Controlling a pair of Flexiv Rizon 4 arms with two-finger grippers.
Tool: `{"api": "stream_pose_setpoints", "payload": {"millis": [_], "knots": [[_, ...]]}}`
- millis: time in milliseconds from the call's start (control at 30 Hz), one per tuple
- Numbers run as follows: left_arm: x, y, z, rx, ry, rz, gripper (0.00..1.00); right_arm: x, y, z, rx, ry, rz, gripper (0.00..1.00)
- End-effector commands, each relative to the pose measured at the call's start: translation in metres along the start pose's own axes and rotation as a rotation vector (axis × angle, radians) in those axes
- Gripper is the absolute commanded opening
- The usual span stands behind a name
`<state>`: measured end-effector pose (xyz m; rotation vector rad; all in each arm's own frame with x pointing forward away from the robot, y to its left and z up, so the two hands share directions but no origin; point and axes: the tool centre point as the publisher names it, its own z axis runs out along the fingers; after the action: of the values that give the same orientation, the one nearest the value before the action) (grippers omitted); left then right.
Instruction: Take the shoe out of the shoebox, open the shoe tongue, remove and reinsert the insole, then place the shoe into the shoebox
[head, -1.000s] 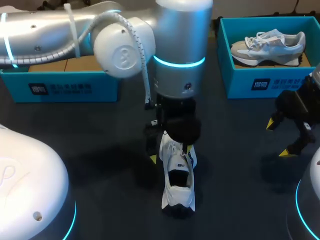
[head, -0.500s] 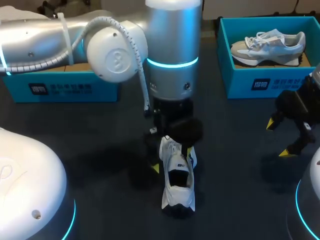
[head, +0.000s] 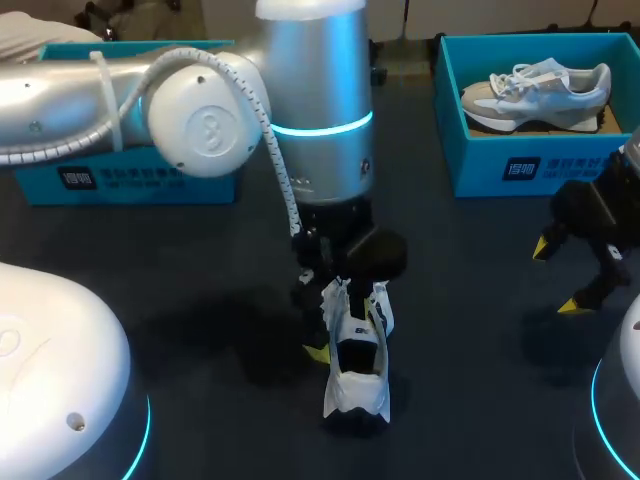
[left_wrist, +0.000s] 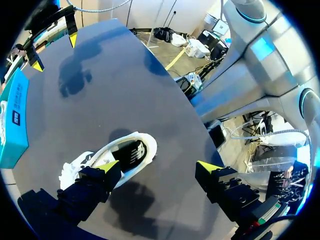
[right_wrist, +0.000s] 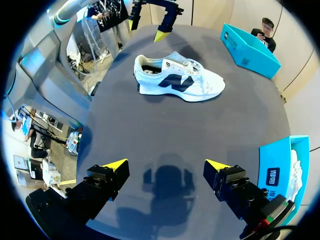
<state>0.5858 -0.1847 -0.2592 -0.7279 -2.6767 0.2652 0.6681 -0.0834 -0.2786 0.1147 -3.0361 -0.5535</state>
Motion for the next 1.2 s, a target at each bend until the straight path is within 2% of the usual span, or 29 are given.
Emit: {"api": "stream_pose_setpoints", "payload": {"millis": [33, 67, 200, 400, 767, 1067, 1200], "knots": [[0.008, -0.009, 0.018, -0.006, -0.095, -0.073, 1.0, 0.0, 0.0, 0.001, 0.003, 0.0, 0.0, 1.0], [0.012, -0.013, 0.024, -0.001, -0.123, -0.095, 1.0, 0.0, 0.0, 0.001, 0.003, 0.0, 0.0, 1.0], [0.023, -0.026, 0.037, -0.066, -0.191, -0.131, 1.0, 0.0, 0.0, 0.001, 0.003, 0.0, 0.0, 1.0], [0.016, -0.03, 0.049, -0.069, -0.258, -0.195, 1.0, 0.0, 0.0, 0.001, 0.003, 0.0, 0.0, 1.0], [0.005, -0.024, 0.078, -0.093, -0.25, -0.31, 1.0, 0.0, 0.0, 0.001, 0.003, 0.0, 0.0, 1.0], [0.007, -0.017, 0.104, -0.119, -0.29, -0.366, 1.0, 0.0, 0.0, 0.001, 0.003, 0.0, 0.0, 1.0], [0.007, -0.015, 0.111, -0.105, -0.29, -0.381, 1.0, 0.0, 0.0, 0.001, 0.003, 0.0, 0.0, 1.0]]}}
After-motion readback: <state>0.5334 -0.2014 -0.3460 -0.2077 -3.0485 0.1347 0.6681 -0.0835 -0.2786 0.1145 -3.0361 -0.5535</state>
